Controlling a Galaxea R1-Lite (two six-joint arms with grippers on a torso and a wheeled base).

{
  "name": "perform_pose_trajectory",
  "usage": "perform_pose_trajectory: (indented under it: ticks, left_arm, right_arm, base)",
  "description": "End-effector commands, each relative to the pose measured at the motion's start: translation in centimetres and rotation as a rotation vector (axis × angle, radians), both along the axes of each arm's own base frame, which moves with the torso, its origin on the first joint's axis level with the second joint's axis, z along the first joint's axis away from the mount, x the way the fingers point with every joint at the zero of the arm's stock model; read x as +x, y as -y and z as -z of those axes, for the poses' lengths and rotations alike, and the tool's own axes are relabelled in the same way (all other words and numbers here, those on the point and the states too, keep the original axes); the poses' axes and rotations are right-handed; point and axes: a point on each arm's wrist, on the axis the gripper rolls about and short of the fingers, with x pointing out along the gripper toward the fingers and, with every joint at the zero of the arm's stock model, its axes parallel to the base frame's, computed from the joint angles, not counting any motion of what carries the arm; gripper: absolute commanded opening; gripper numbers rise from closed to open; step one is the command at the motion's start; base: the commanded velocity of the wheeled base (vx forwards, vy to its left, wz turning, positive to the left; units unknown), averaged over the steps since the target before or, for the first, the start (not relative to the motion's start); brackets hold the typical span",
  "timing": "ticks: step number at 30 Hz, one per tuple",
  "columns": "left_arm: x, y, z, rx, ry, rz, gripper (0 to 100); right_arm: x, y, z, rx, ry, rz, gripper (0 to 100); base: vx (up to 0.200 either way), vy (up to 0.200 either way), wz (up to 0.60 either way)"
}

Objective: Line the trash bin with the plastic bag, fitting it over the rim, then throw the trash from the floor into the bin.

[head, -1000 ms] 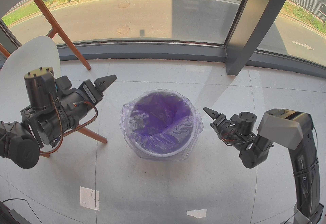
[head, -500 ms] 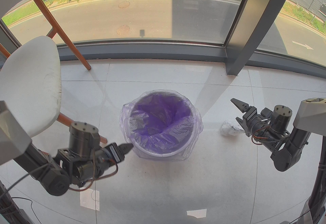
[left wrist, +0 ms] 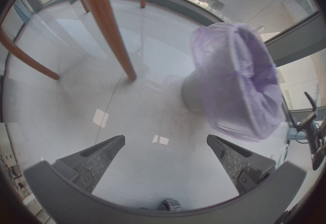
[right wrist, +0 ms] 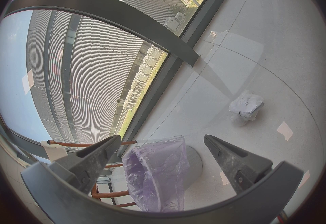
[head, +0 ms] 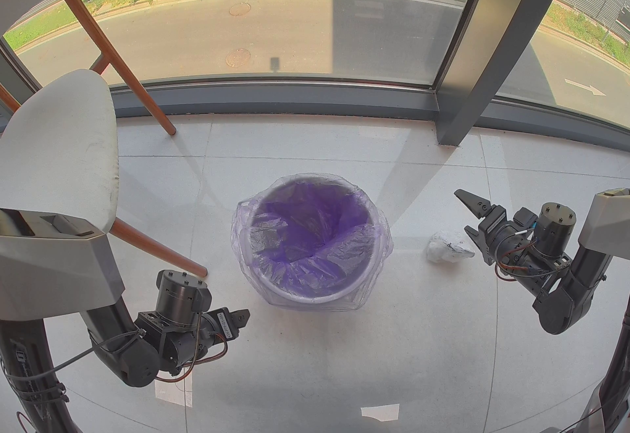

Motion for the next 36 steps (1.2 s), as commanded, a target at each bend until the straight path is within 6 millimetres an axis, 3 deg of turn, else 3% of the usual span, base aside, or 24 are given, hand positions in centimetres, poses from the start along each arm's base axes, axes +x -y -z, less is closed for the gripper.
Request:
perform_pose_trajectory:
  ticks: [1,10,19,27,36]
  left_arm:
    - [1.0,-0.7,1.7,0.030,-0.023,-0.054,100]
    - [2.7,0.0,0.8,-0.031,0.151,-0.039,100]
    - [3.6,-0.8,0.8,-0.025,0.293,0.006,100]
    - [4.8,-2.5,2.0,0.022,0.318,-0.009,100]
    - [6.3,-1.5,1.8,-0.032,0.363,0.055,100]
  right_arm:
    - [0.0,-0.1,0.0,0.001,0.005,-0.004,100]
    - [-0.1,-0.1,-0.1,0.002,0.007,-0.006,100]
    - [-0.6,0.0,0.7,-0.007,-0.032,-0.003,100]
    - [-0.5,-0.1,0.4,-0.006,-0.021,-0.007,100]
    - [-0.6,-0.2,0.4,-0.007,-0.023,-0.010,100]
  base:
    - [0.000,0.000,0.00]
    - [0.000,0.000,0.00]
    - [0.000,0.000,0.00]
    - [0.000,0.000,0.00]
    - [0.000,0.000,0.00]
